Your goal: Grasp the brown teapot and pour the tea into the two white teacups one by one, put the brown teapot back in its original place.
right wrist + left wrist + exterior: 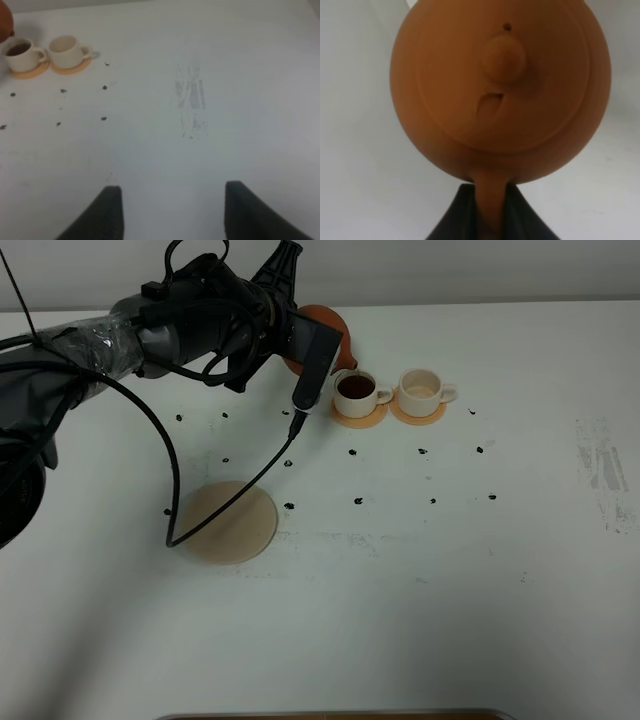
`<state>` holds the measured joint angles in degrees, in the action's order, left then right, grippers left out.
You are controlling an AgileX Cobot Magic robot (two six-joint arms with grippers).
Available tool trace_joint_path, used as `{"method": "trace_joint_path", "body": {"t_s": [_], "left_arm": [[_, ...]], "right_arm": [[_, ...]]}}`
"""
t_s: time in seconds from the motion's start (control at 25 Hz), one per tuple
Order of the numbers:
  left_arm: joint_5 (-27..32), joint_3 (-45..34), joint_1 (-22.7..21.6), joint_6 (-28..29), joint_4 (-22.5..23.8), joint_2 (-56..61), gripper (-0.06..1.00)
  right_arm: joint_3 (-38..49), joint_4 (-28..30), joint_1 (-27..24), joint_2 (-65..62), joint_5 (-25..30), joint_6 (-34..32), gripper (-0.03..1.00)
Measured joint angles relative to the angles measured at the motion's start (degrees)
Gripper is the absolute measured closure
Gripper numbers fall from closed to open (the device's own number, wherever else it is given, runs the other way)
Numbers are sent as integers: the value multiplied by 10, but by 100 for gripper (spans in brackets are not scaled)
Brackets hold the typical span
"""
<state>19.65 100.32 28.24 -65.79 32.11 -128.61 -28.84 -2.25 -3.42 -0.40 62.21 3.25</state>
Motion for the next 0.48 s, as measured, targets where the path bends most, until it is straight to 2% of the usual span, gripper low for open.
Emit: {"method": "trace_joint_path", "body": {"t_s": [0.24,0.32,0.48], "left_arm": [[9,0,-6,34,-16,5,82],[20,0,-8,43,-34,13,82],[54,0,-10,46,-100,33,82]], "right_arm": [[0,0,0,0,0,0,49],[0,0,0,0,0,0,49],[0,0,0,0,0,0,49]]}}
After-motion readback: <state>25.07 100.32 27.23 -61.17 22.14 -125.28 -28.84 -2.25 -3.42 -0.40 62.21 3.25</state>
